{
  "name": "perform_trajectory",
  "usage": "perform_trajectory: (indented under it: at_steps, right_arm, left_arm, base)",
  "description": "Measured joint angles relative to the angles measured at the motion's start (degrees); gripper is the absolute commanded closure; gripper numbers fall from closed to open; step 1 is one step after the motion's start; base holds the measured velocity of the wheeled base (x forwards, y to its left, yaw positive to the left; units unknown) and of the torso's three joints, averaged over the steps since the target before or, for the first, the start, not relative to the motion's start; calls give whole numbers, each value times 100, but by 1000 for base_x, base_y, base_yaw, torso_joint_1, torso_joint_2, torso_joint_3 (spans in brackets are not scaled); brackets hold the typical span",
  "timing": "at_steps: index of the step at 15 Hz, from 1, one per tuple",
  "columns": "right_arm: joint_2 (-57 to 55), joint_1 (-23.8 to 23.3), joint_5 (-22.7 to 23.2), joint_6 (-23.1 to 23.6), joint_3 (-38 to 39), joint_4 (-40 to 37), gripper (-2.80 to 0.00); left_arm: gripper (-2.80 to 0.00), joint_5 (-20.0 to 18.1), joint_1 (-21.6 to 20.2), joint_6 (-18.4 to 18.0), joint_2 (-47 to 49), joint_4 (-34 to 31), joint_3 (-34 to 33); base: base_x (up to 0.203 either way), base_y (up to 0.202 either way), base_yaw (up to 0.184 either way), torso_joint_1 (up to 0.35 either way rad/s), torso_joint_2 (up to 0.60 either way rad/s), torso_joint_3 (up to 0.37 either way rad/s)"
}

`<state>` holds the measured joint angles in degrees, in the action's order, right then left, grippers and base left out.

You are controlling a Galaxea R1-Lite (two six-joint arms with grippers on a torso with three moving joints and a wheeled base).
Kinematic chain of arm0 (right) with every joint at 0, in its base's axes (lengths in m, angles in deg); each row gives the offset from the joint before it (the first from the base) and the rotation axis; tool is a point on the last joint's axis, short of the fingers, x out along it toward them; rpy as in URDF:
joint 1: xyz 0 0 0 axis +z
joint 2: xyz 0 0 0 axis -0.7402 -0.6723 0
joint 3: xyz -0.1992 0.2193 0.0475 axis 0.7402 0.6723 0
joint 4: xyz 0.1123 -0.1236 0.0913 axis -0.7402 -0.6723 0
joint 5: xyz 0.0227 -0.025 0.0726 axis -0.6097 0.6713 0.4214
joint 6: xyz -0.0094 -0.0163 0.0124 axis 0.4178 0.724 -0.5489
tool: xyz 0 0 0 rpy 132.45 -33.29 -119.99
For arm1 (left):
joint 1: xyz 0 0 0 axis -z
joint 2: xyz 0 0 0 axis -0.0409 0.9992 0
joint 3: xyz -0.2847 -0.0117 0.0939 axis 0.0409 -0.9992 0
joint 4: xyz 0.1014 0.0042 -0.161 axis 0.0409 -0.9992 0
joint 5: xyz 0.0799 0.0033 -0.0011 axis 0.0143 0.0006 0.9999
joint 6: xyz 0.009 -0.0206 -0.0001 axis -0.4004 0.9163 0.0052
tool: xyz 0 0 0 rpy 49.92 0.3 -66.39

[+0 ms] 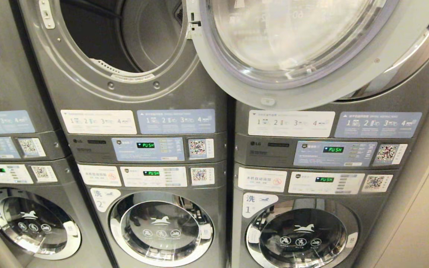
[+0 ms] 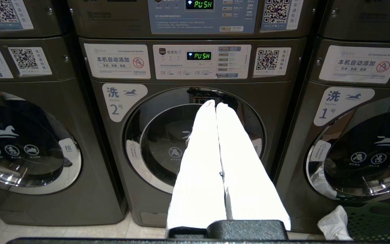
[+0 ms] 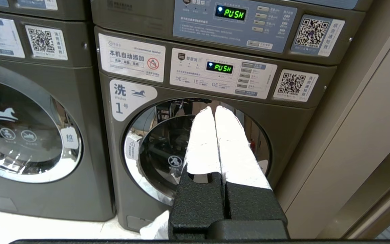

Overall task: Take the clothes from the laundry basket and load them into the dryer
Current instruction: Take the clothes out of the basket

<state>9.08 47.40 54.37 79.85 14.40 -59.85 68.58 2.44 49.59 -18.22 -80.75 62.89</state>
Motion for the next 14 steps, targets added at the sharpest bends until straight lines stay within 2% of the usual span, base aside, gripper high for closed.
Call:
perform_trajectory:
  at_steps: [14]
  right_arm:
    - [0,2,5,-11,0,-2,0]
  left_arm:
    - [0,-2,-2,5,0,2,0]
  base:
    - [0,0,0,-145,316,172]
